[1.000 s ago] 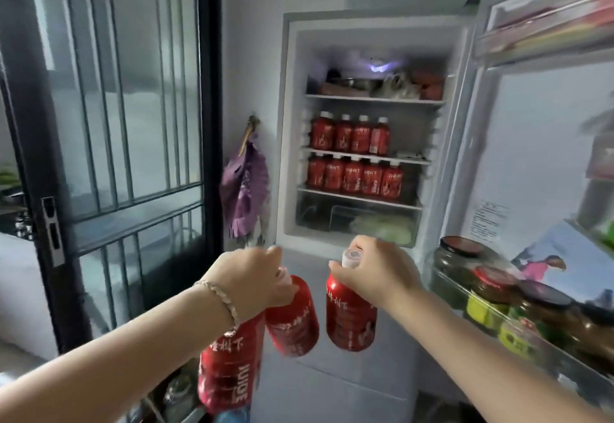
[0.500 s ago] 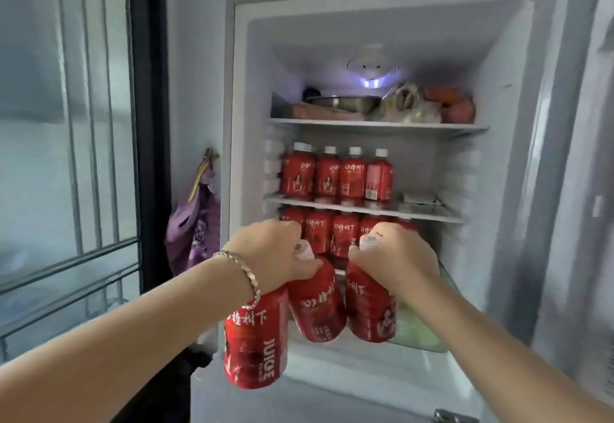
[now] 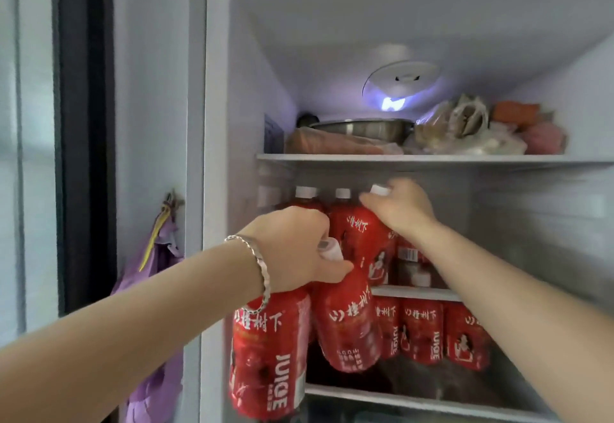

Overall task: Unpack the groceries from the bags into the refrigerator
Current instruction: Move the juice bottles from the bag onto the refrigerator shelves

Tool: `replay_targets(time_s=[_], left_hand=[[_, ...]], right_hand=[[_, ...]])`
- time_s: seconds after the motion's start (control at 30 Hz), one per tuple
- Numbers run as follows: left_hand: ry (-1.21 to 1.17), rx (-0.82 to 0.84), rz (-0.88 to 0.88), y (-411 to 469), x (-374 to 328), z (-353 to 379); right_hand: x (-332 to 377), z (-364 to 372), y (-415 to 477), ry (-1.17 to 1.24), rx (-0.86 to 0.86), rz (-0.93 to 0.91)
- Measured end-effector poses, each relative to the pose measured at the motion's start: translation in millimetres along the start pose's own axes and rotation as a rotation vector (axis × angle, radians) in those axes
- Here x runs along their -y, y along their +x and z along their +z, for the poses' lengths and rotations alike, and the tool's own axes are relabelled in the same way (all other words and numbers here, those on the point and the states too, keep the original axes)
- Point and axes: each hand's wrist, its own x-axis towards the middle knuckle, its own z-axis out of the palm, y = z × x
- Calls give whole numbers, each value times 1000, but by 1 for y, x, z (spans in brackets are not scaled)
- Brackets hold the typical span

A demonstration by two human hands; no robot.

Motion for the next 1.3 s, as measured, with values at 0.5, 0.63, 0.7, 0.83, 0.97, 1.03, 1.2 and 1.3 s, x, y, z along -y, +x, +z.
replay_targets(time_s=[0.5, 0.63, 0.7, 0.83, 0.97, 1.03, 1.2, 1.3], left_hand=[[-60, -7, -9, 33, 14, 21], [-51, 6, -28, 32, 12, 20], [-33, 4, -28, 31, 11, 20], [-35, -6, -16, 30, 4, 22], [-48, -32, 49, 30, -9, 16], [-14, -22, 102, 34, -20, 6], [-109, -278, 131, 56, -37, -26], [-94, -476, 160, 72, -53, -17]], right_hand=[[-22, 60, 9, -212, 475, -20], [-14, 38, 7, 99, 660, 199], [-16, 18, -1, 350, 680, 186], [-16, -23, -47, 634, 893, -167], [-20, -14, -89, 289, 668, -403], [-23, -14, -97, 424, 539, -419], [-33, -39, -76, 481, 16, -386], [-46, -54, -48, 412, -151, -263]])
